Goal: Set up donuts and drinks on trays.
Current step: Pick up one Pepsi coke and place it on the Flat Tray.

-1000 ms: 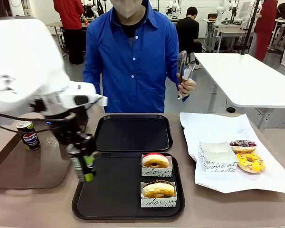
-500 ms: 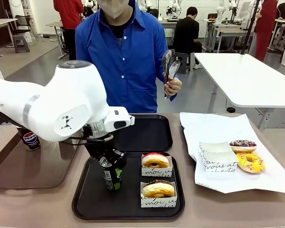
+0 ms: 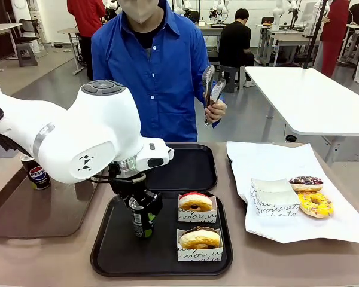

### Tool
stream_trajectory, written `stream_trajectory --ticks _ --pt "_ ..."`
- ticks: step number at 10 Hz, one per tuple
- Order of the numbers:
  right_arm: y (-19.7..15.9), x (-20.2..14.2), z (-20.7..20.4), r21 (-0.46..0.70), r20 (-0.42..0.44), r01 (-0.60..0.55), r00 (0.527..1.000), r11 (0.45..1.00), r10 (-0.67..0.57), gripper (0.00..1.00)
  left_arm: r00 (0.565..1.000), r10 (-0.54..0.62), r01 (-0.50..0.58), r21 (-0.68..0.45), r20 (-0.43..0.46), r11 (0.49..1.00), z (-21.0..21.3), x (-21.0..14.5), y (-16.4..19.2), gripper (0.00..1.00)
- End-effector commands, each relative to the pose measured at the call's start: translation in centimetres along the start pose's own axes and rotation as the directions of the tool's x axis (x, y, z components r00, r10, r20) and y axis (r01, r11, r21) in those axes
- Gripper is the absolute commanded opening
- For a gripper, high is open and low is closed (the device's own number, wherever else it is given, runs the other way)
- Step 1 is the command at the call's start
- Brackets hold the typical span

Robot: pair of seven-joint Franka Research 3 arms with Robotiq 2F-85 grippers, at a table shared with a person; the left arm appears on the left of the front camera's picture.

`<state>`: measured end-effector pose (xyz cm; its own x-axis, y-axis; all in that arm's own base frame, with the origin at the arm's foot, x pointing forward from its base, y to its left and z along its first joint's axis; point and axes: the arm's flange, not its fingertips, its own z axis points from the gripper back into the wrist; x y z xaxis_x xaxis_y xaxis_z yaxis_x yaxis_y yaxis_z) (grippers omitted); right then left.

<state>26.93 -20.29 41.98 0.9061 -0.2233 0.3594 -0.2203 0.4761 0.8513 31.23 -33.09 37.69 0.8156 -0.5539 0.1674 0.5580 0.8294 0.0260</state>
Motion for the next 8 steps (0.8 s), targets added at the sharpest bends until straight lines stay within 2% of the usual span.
stream_trajectory --ticks 1,3,8 --pt "0.0 0.3 -0.1 0.025 0.021 -0.008 1.000 1.000 0.007 1.00 1.000 0.030 -0.030 0.042 0.002 0.999 0.4 -0.2 -0.4 0.81" --pt "0.0 0.3 -0.1 0.025 0.021 -0.008 1.000 1.000 0.007 1.00 0.999 0.051 -0.051 0.031 -0.001 0.998 1.7 -0.7 -0.5 1.00" --pt "0.0 0.3 -0.1 0.025 0.021 -0.008 1.000 1.000 0.007 1.00 0.996 0.089 -0.089 -0.010 -0.022 0.996 7.6 -4.8 -2.3 1.00"
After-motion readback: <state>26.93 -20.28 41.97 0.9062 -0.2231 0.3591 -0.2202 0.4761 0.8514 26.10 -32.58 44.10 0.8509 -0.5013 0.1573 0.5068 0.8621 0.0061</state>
